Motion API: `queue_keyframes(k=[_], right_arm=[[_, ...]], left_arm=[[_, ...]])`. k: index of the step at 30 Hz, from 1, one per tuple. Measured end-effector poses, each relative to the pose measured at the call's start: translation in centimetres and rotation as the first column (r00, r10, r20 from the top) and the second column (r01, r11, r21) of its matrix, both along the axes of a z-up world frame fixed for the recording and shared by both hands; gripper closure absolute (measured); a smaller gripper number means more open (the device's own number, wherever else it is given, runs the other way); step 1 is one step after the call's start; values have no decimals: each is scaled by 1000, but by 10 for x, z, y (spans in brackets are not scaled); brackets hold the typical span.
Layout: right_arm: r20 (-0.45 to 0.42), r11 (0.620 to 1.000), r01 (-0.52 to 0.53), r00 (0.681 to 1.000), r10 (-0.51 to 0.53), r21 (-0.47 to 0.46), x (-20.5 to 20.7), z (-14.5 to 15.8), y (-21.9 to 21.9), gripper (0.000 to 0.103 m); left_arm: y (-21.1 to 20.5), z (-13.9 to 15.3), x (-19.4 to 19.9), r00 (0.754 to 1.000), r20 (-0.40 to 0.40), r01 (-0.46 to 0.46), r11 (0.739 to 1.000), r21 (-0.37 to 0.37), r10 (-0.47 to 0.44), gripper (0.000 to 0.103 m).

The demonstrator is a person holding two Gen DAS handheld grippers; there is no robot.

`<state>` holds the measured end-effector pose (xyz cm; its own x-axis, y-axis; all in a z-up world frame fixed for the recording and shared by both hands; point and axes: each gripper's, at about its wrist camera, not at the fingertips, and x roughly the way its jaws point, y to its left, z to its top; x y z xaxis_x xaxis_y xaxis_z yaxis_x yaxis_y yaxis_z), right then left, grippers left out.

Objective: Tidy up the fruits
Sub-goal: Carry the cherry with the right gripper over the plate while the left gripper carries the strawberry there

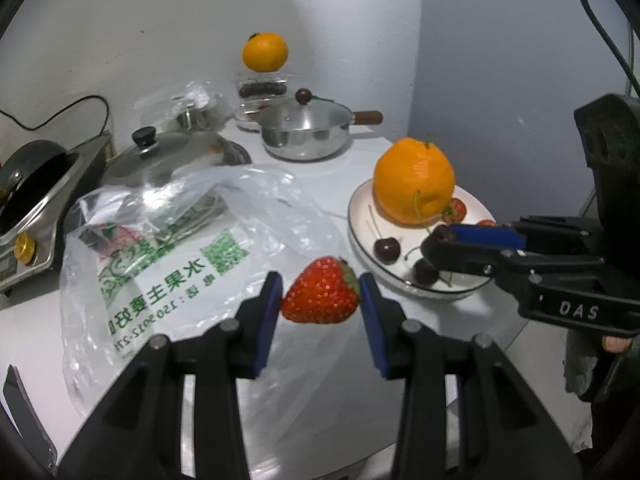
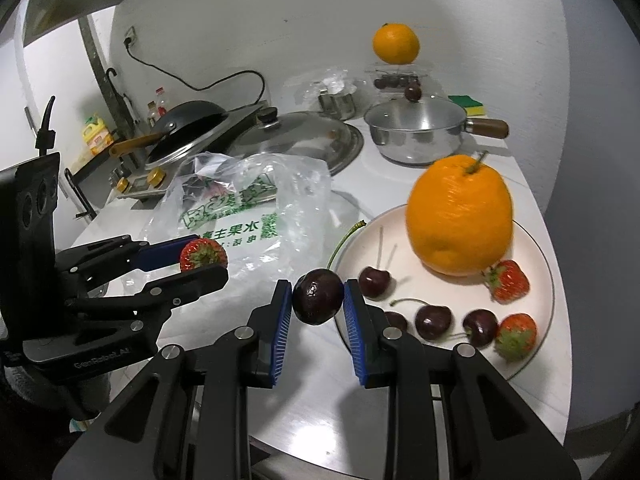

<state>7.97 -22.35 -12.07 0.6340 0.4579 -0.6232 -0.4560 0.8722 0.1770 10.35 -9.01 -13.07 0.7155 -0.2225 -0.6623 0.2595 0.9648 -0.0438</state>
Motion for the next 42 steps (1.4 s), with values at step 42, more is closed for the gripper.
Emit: queue_keyframes(k=[42], right_arm=[[-78,998,67,995,-65,18,5,-32,-80,75]], left_arm=[[-86,-22,33,992,-65,107,993,43,-104,63]])
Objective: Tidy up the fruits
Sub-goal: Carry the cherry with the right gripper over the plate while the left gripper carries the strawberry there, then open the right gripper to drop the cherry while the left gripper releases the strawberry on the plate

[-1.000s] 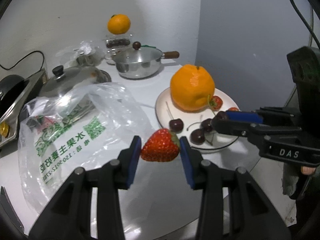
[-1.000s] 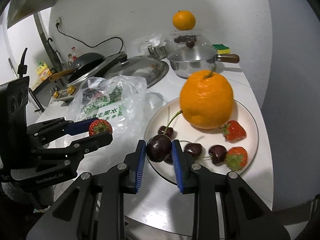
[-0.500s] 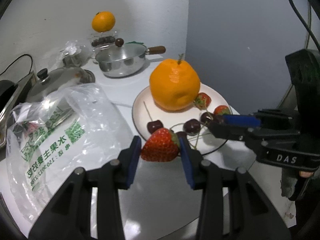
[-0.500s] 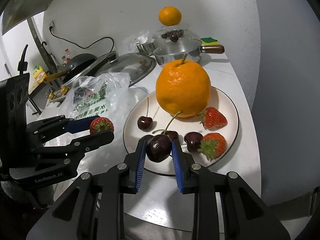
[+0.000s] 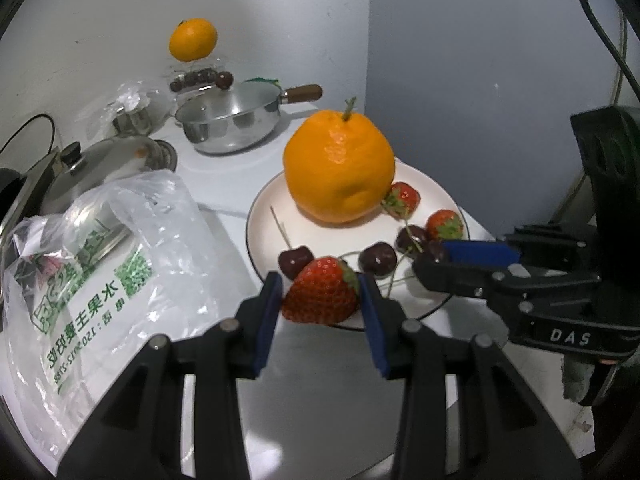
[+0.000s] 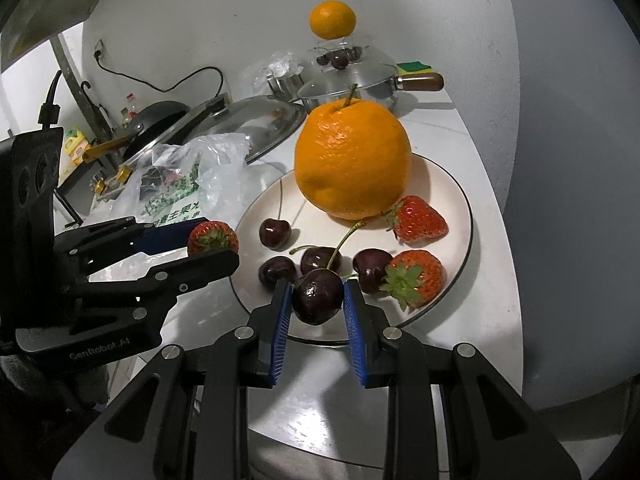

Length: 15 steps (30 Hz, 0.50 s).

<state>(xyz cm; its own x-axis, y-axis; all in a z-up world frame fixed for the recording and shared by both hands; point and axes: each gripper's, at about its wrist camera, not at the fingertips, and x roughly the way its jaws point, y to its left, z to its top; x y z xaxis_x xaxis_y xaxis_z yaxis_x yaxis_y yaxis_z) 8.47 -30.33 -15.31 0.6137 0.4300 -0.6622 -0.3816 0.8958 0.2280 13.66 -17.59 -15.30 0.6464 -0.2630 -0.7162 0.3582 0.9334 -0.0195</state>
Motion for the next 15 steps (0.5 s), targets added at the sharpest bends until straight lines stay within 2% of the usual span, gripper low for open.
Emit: queue_keyframes(k=[15], right_arm=[[-17,1000,10,1000,-10,0,3,-3,-6,75]], left_arm=[[-5,-10,19,1000,-19,1,1000,16,-1,62]])
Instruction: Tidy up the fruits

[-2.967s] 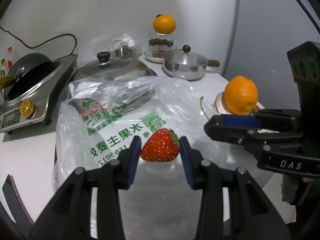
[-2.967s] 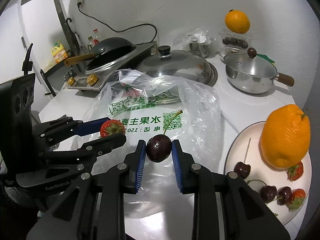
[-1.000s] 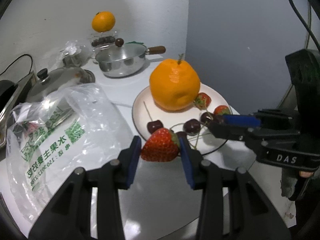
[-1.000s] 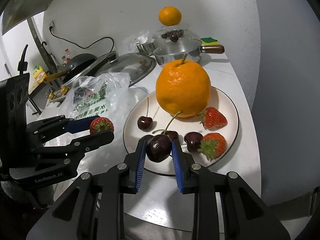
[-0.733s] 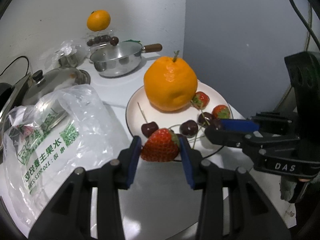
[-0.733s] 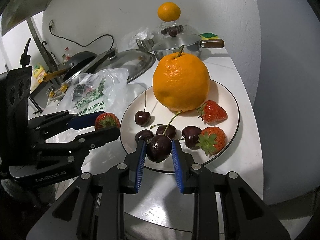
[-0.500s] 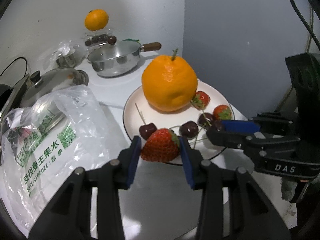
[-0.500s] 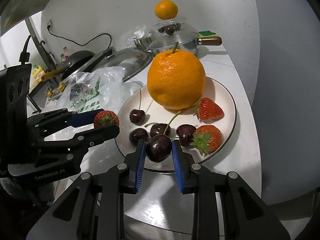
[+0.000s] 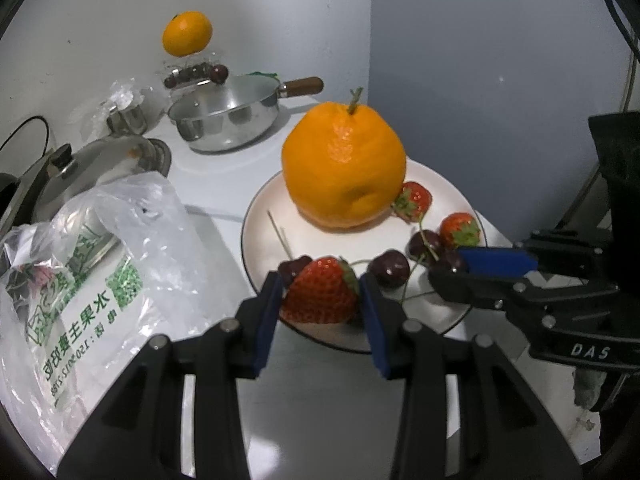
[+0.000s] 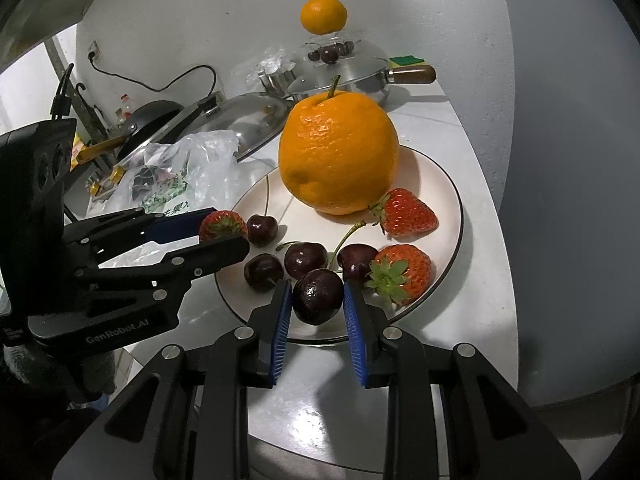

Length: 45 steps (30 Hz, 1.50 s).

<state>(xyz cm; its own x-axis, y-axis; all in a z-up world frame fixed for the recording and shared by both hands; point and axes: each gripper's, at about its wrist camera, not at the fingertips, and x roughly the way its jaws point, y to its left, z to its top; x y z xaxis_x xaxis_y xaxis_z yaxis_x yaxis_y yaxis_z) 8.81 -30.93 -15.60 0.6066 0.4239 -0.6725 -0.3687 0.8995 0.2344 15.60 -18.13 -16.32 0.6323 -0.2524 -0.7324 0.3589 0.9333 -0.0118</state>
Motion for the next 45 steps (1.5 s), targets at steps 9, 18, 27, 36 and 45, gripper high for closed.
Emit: queue_keyframes(k=[9,18,27,36,45], right_arm=[[-9,1000,-4,1000,4,-3,3,-2,4,75],[-5,1000,11,1000,-11,-26,3,0,7,64],[12,999,17,1000,-17,-42,-2,6,14,64],[41,998,28,999,-26,-55,-15,17,20,59],[77,997,30,997,-24,-71,-33,30,33,58]], left_arm=[[2,-4,6,1000,-26,-5,1000,-19,5,62],[4,-1,6,1000,-23,-6,999,-32,6,60],[12,9,-5,1000,11,-19,998,-54,19,47],[20,22,-23,999,44,-21,998,-67,24,46],[35,36,-45,996,83,-36,996,-80,43,40]])
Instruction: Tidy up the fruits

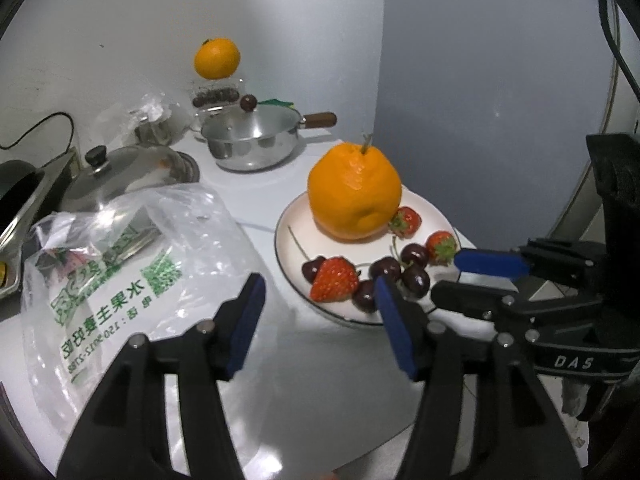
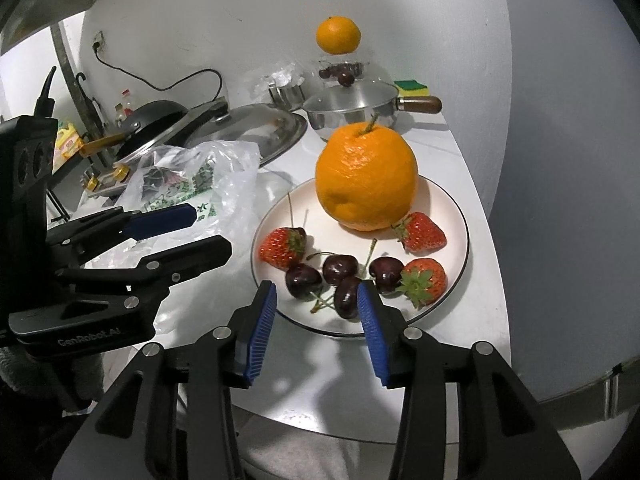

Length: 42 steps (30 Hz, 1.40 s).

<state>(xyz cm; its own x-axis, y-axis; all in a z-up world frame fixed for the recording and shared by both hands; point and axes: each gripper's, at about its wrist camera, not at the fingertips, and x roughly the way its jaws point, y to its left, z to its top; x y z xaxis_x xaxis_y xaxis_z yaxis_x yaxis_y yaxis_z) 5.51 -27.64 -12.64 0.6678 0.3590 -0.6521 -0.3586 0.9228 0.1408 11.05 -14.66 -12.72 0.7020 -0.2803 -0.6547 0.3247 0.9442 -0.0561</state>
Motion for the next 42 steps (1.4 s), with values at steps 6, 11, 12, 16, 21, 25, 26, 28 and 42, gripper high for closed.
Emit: queue_keyframes(k=[6,11,12,16,21,25,26,28,42], right_arm=[[25,1000,4,1000,-4,-8,-11,8,10,53],[51,1000,10,999,-9,-19,-21,15,20,52],[55,1000,14,998,-12,-18,-23,17,22,51],[71,1000,18,997,-16,-22,-29,22,30,49],[98,999,24,995,-21,-31,-39,30,41,48],[135,999,33,990,-30,-22,-48,40,49,48],[144,999,37,989,-34,-19,-50,42,50,48],[168,998,51,985,-47,-21,-54,47,53,38],[277,994,85,959,-62,-72,-82,80,84,37]], left_arm=[[13,10,-17,1000,31,-3,1000,-19,3,31],[27,20,-29,998,60,-17,999,-37,20,13],[30,21,-32,998,65,-18,999,-41,21,12],[39,28,-42,996,87,-24,999,-46,28,10],[55,36,-57,992,117,-48,997,-61,55,3],[68,43,-70,984,159,-64,995,-71,75,1],[73,46,-73,983,164,-70,995,-78,82,1],[80,48,-78,982,169,-75,993,-90,89,1],[127,70,-113,955,208,-185,973,-138,211,1]])
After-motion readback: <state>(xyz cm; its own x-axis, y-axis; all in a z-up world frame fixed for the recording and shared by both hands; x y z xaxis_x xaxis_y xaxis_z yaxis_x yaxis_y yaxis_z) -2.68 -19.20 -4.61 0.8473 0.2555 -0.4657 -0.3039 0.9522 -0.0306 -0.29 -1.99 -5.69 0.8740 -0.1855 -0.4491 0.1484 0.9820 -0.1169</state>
